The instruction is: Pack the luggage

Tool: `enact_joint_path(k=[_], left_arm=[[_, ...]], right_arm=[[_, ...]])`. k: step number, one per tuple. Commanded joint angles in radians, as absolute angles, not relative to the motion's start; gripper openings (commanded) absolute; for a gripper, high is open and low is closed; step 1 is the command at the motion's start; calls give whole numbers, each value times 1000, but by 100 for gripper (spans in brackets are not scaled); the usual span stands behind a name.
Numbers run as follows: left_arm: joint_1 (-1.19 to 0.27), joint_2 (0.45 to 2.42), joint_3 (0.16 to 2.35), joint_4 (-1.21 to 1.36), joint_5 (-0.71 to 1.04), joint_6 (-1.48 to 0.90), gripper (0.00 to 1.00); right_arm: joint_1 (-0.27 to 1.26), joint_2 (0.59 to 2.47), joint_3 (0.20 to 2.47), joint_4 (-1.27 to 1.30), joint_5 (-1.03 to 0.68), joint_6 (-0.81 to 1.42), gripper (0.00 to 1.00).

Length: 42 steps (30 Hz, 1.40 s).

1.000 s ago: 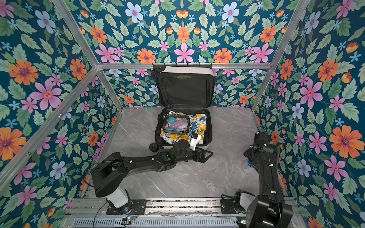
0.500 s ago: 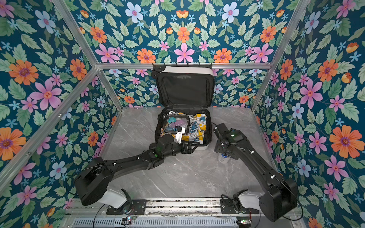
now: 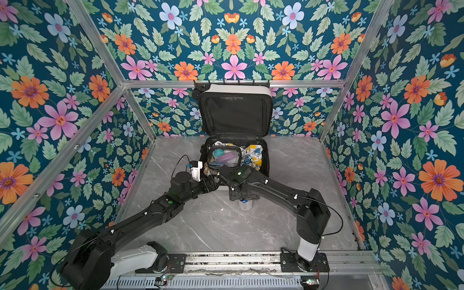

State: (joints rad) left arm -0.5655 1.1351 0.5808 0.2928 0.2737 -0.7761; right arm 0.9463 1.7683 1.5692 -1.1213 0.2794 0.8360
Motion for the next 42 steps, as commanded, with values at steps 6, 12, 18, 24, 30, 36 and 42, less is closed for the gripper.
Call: enact_joint_path(k=[6, 12, 18, 24, 30, 36, 42], left_arm=[[-441, 969, 512, 93, 298, -724, 100], [-422, 930, 480, 55, 313, -728, 100], [-423, 933, 465, 55, 315, -741, 99], [-422, 922, 481, 23, 296, -731, 99], [-421, 875, 493, -24, 269, -712, 100], [-421, 826, 490, -49, 245, -704, 100], [-419, 794, 467, -55, 219, -704, 100]], right_arm=[[970, 1806, 1566, -1051, 226, 802, 57], [972, 1832, 1557, -1041, 188, 798, 77], [976, 1832, 1549, -1016, 166, 802, 99], [979, 1798, 1541, -1012, 198, 807, 99], [979, 1763, 1527, -1027, 240, 816, 99], [979, 1736, 1529, -1052, 250, 871, 99], [979, 1777, 1591, -1086, 186, 915, 99]])
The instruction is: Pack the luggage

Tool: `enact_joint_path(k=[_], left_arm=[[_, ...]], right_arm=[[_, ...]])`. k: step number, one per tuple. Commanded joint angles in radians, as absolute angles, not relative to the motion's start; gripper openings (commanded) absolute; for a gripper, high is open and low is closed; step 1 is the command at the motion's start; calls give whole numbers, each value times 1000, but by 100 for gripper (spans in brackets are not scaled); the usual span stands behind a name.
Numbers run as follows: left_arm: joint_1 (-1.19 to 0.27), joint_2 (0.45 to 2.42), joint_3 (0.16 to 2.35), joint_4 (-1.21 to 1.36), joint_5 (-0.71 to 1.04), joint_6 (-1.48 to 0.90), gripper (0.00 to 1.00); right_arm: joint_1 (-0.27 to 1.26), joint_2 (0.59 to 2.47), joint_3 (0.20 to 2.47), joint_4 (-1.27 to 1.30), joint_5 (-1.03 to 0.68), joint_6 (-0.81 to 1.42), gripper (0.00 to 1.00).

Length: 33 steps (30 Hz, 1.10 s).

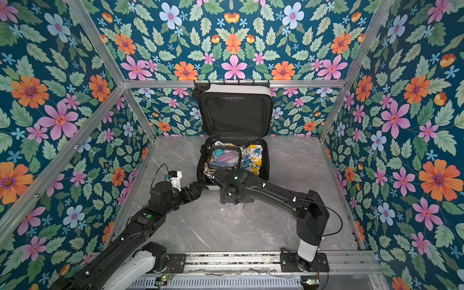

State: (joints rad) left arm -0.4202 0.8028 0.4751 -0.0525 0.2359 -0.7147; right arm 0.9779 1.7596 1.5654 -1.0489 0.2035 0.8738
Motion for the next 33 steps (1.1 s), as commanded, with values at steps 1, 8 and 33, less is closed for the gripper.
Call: enact_joint_path(k=[1, 8, 33], left_arm=[[-419, 789, 463, -52, 219, -706, 100], [-418, 781, 450, -53, 235, -704, 100], [-417, 782, 385, 89, 388, -786, 100]], right_arm=[[978, 1785, 1597, -1089, 186, 922, 99], [956, 1819, 1621, -1099, 208, 982, 99], [910, 1740, 1581, -1004, 108, 947, 82]])
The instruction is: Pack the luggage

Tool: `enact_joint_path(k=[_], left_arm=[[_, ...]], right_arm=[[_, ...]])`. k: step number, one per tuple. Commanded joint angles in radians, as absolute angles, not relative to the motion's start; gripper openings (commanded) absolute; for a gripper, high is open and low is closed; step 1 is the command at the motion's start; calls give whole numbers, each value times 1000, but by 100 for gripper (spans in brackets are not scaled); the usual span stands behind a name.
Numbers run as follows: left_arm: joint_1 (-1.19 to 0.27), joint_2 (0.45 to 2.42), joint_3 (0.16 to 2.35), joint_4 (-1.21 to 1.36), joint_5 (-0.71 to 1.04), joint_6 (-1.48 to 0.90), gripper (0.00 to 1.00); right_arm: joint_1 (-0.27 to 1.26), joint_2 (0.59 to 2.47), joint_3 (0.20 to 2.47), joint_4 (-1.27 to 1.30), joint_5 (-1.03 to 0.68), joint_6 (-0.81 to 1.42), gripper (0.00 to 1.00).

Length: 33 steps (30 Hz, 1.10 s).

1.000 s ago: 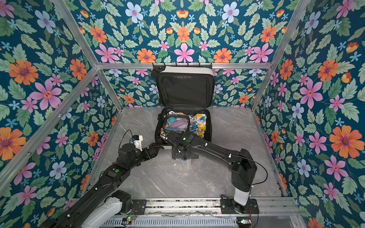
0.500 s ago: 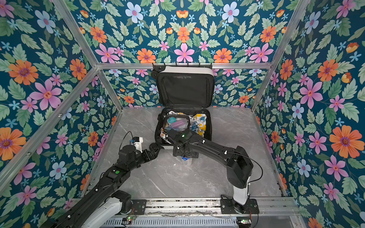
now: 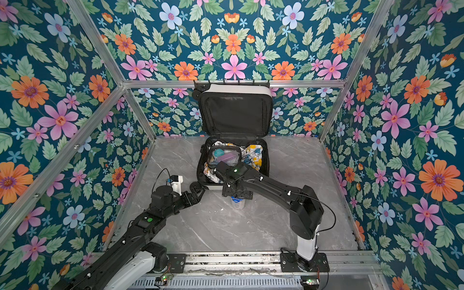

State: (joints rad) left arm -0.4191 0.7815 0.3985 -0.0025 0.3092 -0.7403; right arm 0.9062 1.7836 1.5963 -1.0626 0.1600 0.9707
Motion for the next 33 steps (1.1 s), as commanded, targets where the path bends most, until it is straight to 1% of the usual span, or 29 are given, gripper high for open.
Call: enact_joint_path(k=[1, 5, 8, 14, 18, 23, 28, 33], left_arm=[[-416, 784, 371, 127, 414, -812, 100], [-416, 792, 323, 271, 482, -925, 100], [-410, 792, 304, 362, 512, -998, 100], [-374, 812, 327, 458, 560, -1078, 100], [-325, 852, 379, 459, 591, -1073, 99], [-261, 906, 446, 447, 644, -1051, 100], [-216, 925, 540, 291, 624, -943, 100], [-212, 966, 596, 237, 615, -896, 100]], right_arm=[[909, 1717, 1568, -979, 87, 938, 81], [903, 1616, 1533, -921, 31, 919, 73], [862, 1546, 1487, -837, -47, 924, 70], [733, 1447, 1376, -585, -221, 966, 67], [692, 1461, 1374, -478, -253, 980, 67], [653, 1513, 1352, -281, -321, 1056, 67], [631, 1597, 1328, -102, -362, 1131, 67], [619, 1710, 1289, 111, -421, 1236, 67]])
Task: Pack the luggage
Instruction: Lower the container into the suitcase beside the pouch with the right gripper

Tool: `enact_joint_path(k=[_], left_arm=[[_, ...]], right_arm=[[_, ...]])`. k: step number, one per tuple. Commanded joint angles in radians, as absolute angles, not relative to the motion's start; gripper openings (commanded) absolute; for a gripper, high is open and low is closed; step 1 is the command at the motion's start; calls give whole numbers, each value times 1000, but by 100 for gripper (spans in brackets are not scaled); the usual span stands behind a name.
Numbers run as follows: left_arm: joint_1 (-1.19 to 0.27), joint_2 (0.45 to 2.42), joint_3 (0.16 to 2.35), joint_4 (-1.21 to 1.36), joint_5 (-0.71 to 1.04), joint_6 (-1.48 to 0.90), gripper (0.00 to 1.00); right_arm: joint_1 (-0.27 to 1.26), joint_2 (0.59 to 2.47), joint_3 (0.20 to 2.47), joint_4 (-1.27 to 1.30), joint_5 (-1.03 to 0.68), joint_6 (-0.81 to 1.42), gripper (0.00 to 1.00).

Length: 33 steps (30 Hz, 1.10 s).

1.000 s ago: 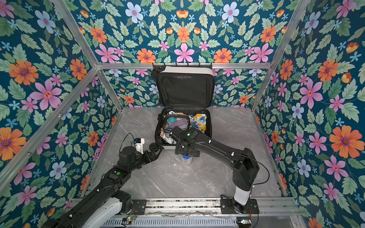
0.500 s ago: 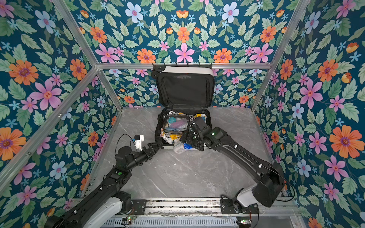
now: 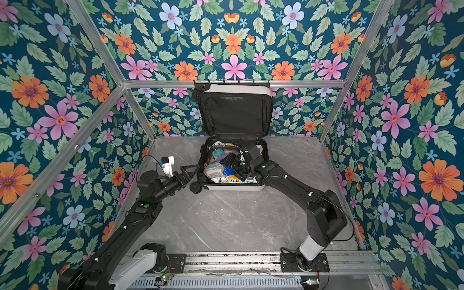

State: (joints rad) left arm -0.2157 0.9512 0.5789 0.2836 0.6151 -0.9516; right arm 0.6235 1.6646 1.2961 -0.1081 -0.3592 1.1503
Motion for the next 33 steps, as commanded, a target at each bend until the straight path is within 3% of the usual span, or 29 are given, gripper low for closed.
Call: enact_joint_path(k=[1, 17, 24, 33], left_arm=[[-212, 974, 600, 238, 618, -893, 100], [-275, 1194, 756, 195, 569, -809, 99], [-353, 1395, 893, 200, 530, -793, 99], [-356, 1525, 905, 301, 542, -841, 99]], right_arm=[[617, 1733, 1290, 140, -437, 1253, 67], [607, 1826, 1170, 264, -441, 1338, 71], [598, 1816, 1181, 187, -439, 1305, 86], [597, 1812, 1203, 83, -439, 1276, 99]])
